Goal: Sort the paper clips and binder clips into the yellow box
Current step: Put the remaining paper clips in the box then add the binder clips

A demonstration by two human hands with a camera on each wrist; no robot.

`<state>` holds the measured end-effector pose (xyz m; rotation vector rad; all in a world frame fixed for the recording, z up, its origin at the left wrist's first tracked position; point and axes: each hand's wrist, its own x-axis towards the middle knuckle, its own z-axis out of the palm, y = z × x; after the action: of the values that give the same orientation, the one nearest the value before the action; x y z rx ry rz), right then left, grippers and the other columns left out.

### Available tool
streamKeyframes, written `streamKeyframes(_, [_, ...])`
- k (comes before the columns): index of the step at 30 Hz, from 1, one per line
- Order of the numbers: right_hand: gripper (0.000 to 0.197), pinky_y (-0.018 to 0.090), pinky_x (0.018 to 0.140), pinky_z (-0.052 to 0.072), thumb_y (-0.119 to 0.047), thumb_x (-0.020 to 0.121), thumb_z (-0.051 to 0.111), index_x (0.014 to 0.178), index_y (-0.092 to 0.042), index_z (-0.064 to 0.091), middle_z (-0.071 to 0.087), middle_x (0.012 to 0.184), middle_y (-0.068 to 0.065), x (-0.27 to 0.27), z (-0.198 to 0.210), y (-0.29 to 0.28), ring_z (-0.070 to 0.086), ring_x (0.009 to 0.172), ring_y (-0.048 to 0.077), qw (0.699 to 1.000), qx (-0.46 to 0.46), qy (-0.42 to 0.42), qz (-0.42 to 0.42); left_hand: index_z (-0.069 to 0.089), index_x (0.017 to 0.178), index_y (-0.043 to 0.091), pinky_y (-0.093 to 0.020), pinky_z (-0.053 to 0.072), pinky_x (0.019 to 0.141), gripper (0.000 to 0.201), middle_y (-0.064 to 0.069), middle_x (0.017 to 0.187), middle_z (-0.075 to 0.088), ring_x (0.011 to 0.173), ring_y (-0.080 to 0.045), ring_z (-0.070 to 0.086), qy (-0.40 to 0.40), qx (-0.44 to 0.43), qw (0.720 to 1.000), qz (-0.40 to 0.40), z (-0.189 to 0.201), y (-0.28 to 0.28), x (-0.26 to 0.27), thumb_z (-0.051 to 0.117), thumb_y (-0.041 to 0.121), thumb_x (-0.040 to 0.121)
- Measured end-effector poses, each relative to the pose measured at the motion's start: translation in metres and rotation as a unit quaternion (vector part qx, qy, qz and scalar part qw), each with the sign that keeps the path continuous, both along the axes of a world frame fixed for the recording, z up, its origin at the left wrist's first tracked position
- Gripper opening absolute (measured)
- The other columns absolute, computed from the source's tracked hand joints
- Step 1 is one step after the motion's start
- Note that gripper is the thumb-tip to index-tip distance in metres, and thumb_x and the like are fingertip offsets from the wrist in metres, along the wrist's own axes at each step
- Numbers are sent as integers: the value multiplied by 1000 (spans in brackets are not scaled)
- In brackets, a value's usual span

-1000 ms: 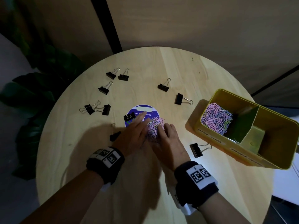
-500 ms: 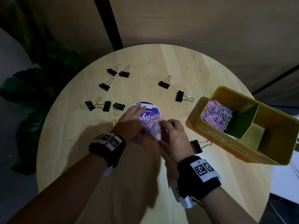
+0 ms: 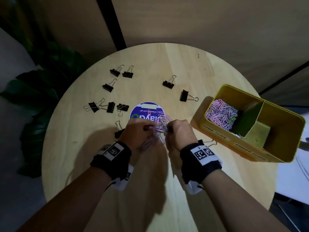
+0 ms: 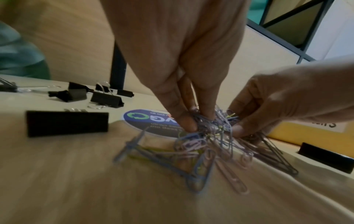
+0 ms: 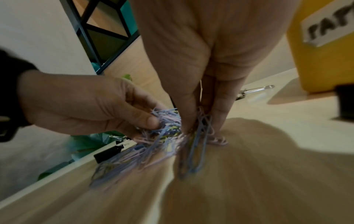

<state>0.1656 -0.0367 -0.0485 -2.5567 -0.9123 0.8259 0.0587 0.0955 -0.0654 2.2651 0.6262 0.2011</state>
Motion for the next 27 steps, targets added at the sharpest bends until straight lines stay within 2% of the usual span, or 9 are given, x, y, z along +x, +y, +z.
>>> streamKeyframes(2, [14,29,61,44,-17,83,60,71,-10,60,58,69,15,2,3,-7,54,67,32,999,26,3,-28,76,88,10,-18,49,72,19,-9,79,74,67,-11,64,7,-80,996,45,5,7,-4,79,9,70])
streamKeyframes(5, [12,32,71,53,-19,82,68,84,-8,71,70,75,16,4,7,-15,64,74,32,995,72,10,-70,75,87,19,-19,52,72,20,1,78,75,70,-8,67,20,-241,966,96,11,20,-7,79,9,70])
streamKeyframes(10, [17,31,75,57,-25,77,78,87,-12,77,75,81,10,3,13,-20,69,73,21,971,163,36,-169,73,83,20,-16,54,69,26,8,72,74,69,-6,67,-6,-281,956,88,23,24,-11,77,-1,70])
streamKeyframes(12, [22,23,73,54,-27,76,79,90,-11,77,76,85,7,1,19,-21,68,74,16,960,187,57,-199,72,83,18,-15,54,65,24,9,68,73,65,-3,66,2,-294,951,98,25,21,-9,75,-3,71])
streamKeyframes(15, [20,8,62,48,-25,77,78,91,-11,77,76,87,7,0,27,-20,69,73,19,941,228,91,-235,72,89,11,-17,54,67,22,7,72,74,68,-6,68,-7,-311,943,119,29,20,-6,74,-2,72])
streamKeyframes(18, [19,11,72,51,-21,77,78,91,-9,77,76,90,6,1,35,-20,67,72,8,923,276,117,-243,69,98,0,-15,54,68,25,6,73,74,69,-6,69,-32,-335,932,135,40,17,-4,71,-4,74])
streamKeyframes(20, [18,8,70,51,-17,77,77,92,-8,76,75,90,5,2,45,-20,65,69,1,907,313,146,-240,69,97,1,-17,55,70,23,4,73,74,69,-7,68,-54,-353,923,144,52,13,-1,71,-5,74])
streamKeyframes(24, [16,18,71,55,-10,79,75,95,-7,75,74,84,2,10,73,-29,68,72,5,857,400,187,-266,73,89,13,-31,59,75,20,-5,77,74,72,-19,68,-80,-401,901,143,85,1,18,74,4,71])
streamKeyframes(27, [16,22,73,57,-7,81,72,97,-3,72,74,83,6,23,94,-50,68,72,8,830,433,179,-303,72,90,9,-34,59,75,19,-10,79,73,74,-20,70,-70,-395,911,89,111,-19,45,74,0,73])
